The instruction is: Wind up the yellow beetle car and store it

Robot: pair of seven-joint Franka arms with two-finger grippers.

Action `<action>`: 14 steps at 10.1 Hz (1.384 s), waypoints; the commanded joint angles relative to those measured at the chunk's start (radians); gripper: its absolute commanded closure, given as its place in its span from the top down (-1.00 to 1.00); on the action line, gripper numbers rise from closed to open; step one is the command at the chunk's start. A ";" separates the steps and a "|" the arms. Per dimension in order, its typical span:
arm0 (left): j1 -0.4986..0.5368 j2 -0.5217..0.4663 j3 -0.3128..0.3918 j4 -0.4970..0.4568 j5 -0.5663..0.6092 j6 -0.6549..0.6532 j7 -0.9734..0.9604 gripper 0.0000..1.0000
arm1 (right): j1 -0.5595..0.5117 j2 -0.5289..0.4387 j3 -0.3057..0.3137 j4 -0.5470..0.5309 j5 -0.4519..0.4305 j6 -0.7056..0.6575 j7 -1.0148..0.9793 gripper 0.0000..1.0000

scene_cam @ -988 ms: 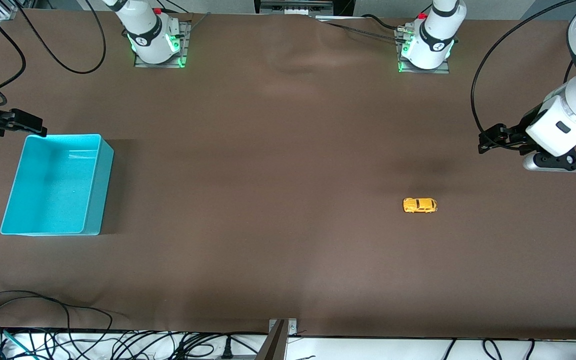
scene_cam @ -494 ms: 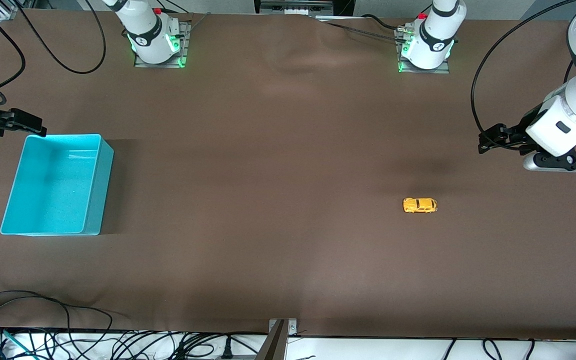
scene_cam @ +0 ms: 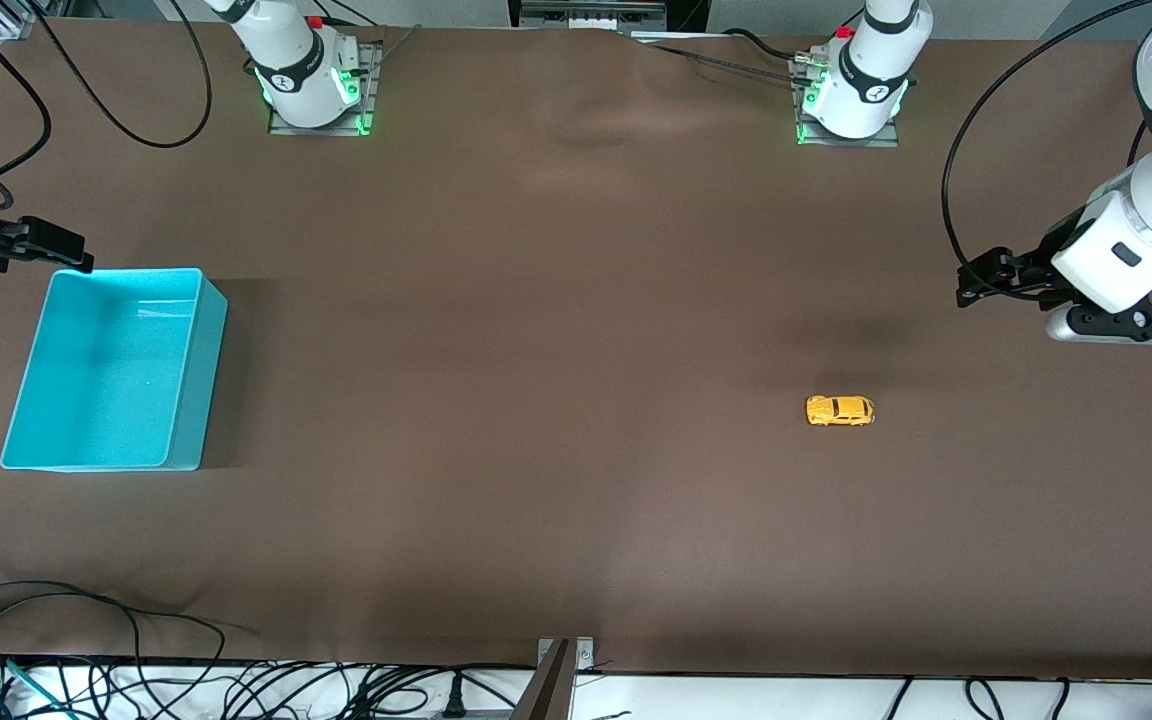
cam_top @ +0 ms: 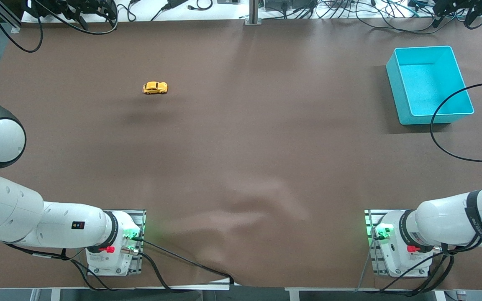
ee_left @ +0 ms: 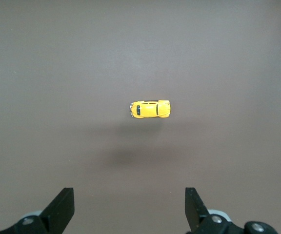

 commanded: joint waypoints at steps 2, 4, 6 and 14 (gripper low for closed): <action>0.001 0.012 -0.001 0.027 0.010 -0.008 0.000 1.00 | 0.001 0.002 0.009 0.018 -0.017 -0.019 -0.003 1.00; 0.000 0.012 -0.001 0.027 0.010 -0.008 0.000 1.00 | 0.001 0.002 0.007 0.018 -0.017 -0.019 -0.011 1.00; 0.000 0.012 -0.001 0.027 0.010 -0.008 0.000 1.00 | 0.001 0.002 0.010 0.020 -0.019 -0.019 -0.014 1.00; 0.000 0.012 -0.001 0.027 0.016 -0.008 0.000 1.00 | -0.004 0.010 0.006 0.020 -0.013 -0.032 -0.012 1.00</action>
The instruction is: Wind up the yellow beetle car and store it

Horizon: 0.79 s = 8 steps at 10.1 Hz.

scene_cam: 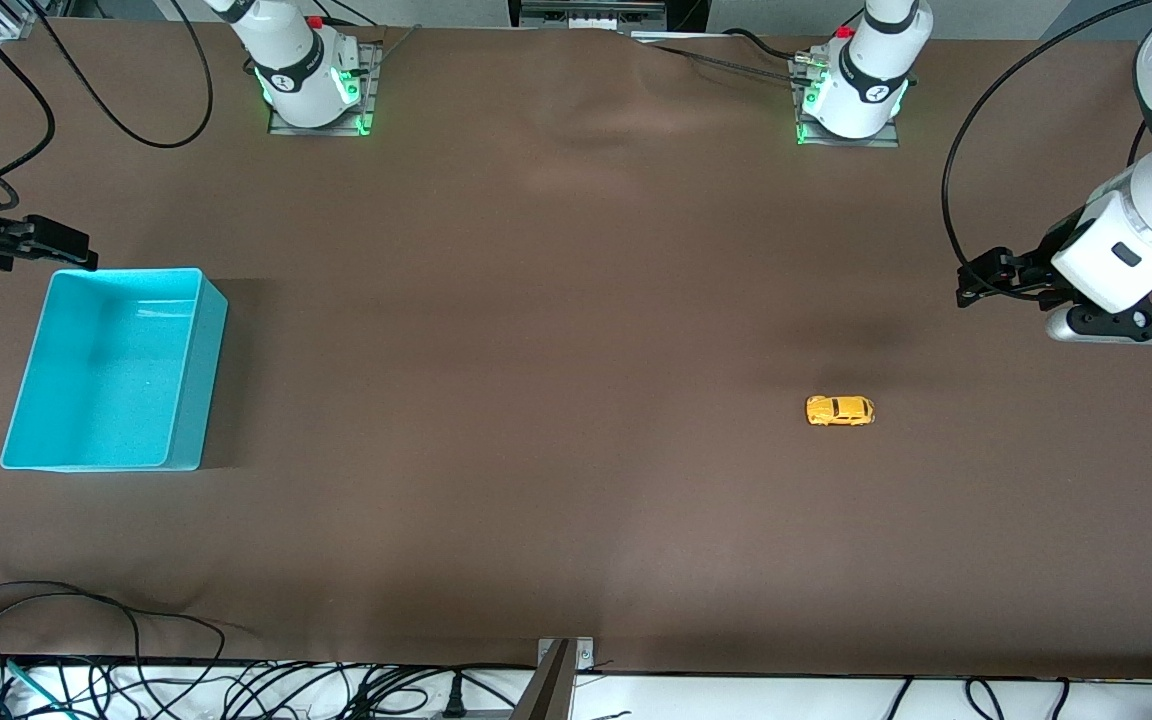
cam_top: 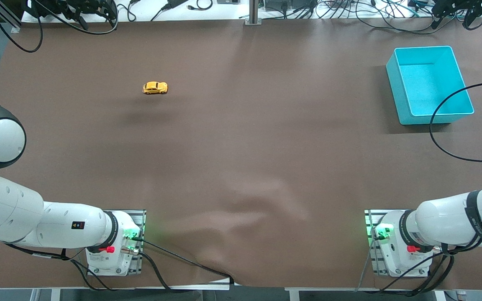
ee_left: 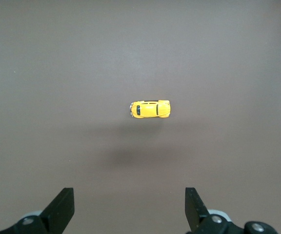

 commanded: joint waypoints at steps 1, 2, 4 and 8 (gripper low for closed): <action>-0.002 0.012 -0.001 0.027 0.016 -0.008 0.000 1.00 | -0.003 0.008 0.001 0.018 -0.011 -0.010 -0.008 1.00; -0.002 0.012 -0.002 0.027 0.016 -0.008 0.002 1.00 | -0.003 0.014 0.001 0.020 -0.009 -0.008 -0.005 1.00; -0.002 0.012 -0.001 0.028 0.016 -0.008 0.002 1.00 | -0.003 0.016 0.001 0.020 -0.011 -0.008 -0.005 1.00; 0.000 0.031 0.001 0.030 0.014 -0.007 0.204 1.00 | 0.000 0.045 0.004 0.034 -0.017 -0.007 -0.008 1.00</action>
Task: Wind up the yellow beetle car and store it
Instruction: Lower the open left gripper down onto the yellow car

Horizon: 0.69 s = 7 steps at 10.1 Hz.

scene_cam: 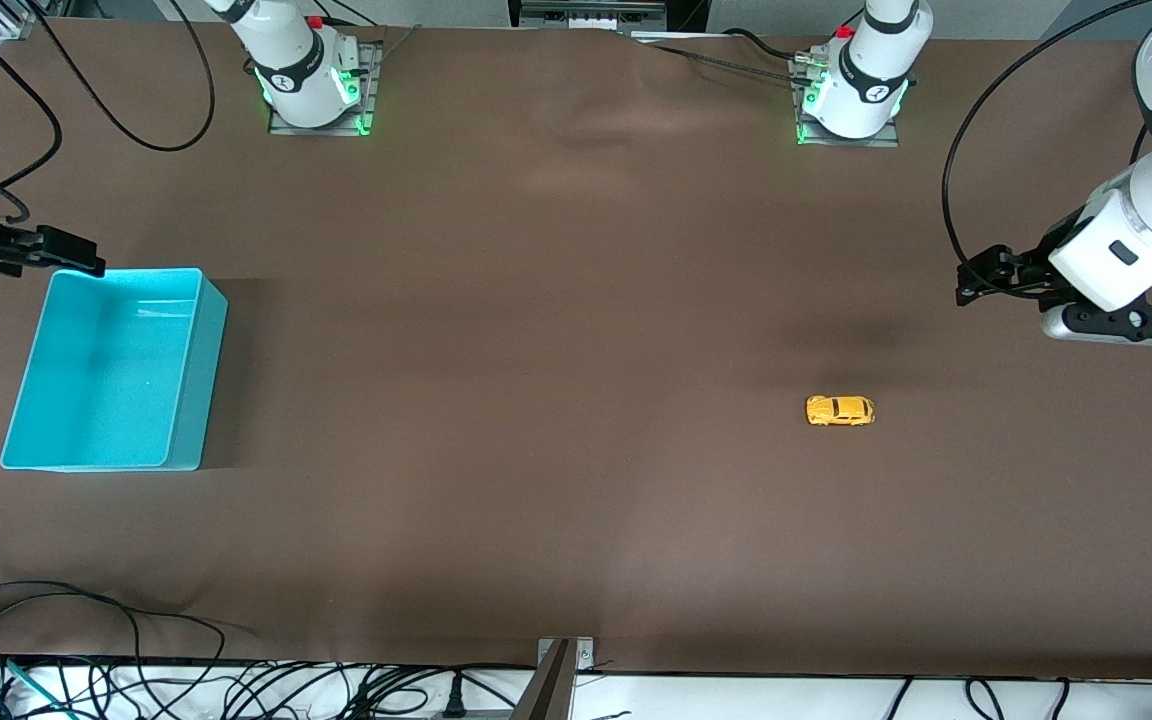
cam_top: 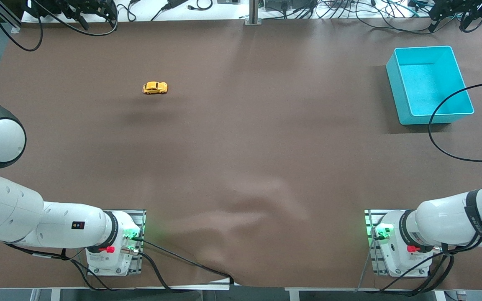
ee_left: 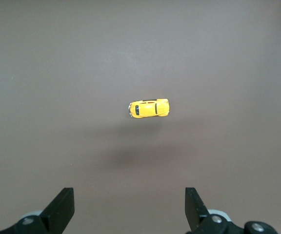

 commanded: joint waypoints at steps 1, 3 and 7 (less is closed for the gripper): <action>0.000 0.046 0.002 0.057 0.017 -0.007 0.195 1.00 | 0.001 0.013 0.002 0.035 -0.014 -0.009 -0.007 1.00; 0.000 0.097 0.002 0.085 0.016 -0.007 0.362 1.00 | -0.006 0.008 -0.005 0.035 -0.011 -0.009 -0.008 1.00; -0.001 0.242 0.001 0.085 0.019 0.101 0.709 1.00 | -0.003 0.004 -0.001 0.041 -0.009 -0.015 -0.007 1.00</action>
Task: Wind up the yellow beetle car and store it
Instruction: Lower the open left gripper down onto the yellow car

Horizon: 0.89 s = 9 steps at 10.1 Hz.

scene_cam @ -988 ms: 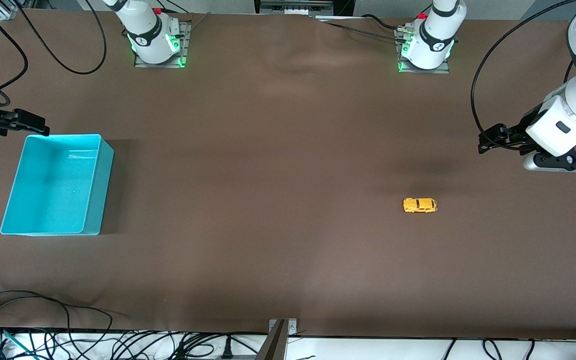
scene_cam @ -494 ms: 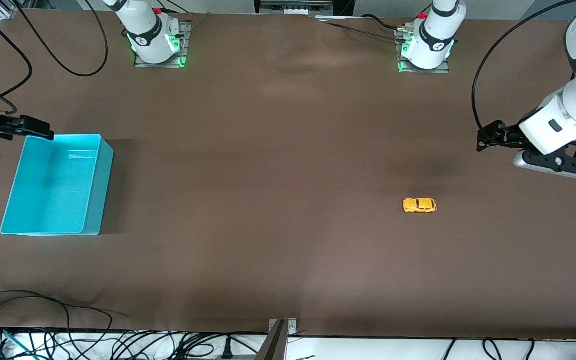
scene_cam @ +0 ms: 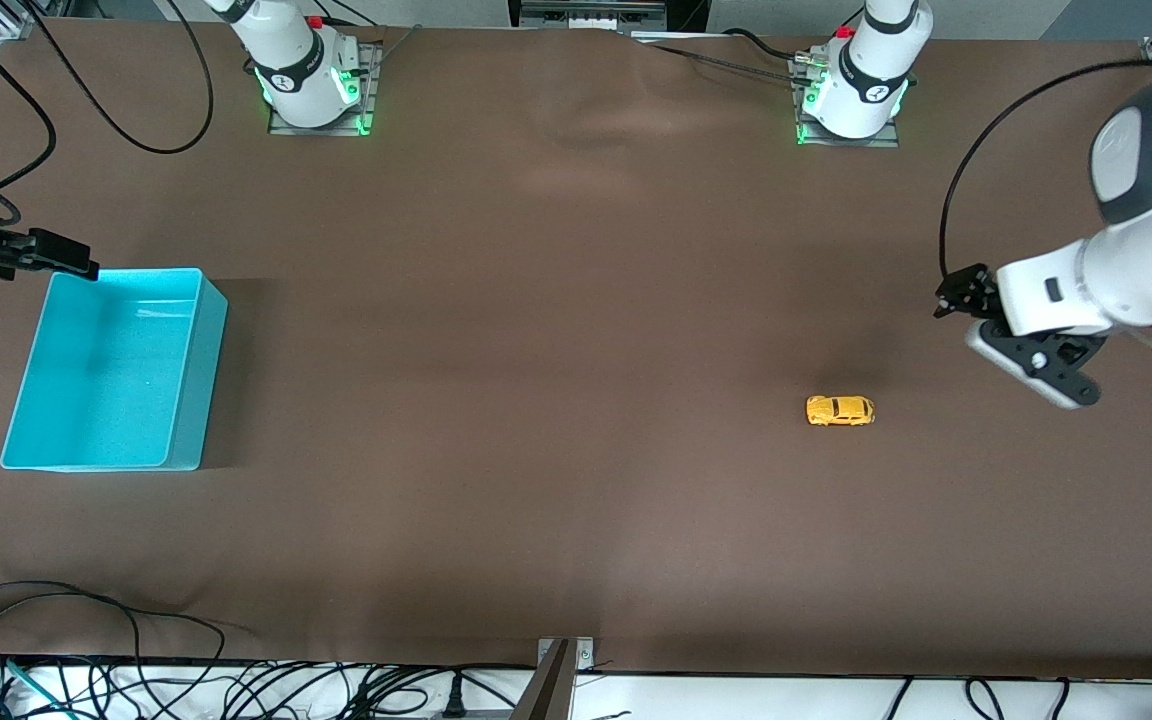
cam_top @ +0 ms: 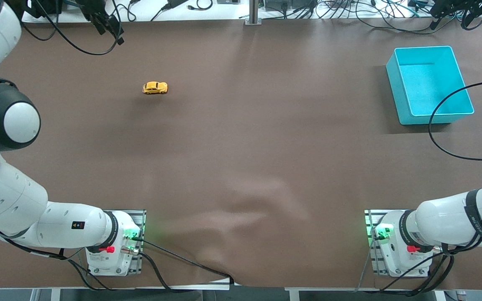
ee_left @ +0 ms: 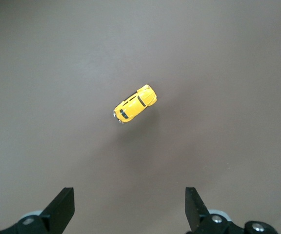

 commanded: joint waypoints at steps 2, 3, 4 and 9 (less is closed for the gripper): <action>-0.001 0.174 0.000 0.038 0.019 0.182 0.373 1.00 | 0.002 0.002 0.005 0.022 -0.019 -0.007 -0.004 1.00; -0.006 0.217 0.000 0.030 0.019 0.248 0.467 1.00 | 0.000 0.004 0.005 0.022 -0.019 -0.004 -0.002 1.00; -0.015 0.259 -0.002 0.024 0.019 0.305 0.533 1.00 | 0.002 0.004 0.005 0.022 -0.019 -0.004 -0.001 1.00; -0.027 0.270 -0.032 -0.185 0.029 0.532 0.713 1.00 | 0.002 0.004 0.006 0.020 -0.009 -0.006 -0.007 1.00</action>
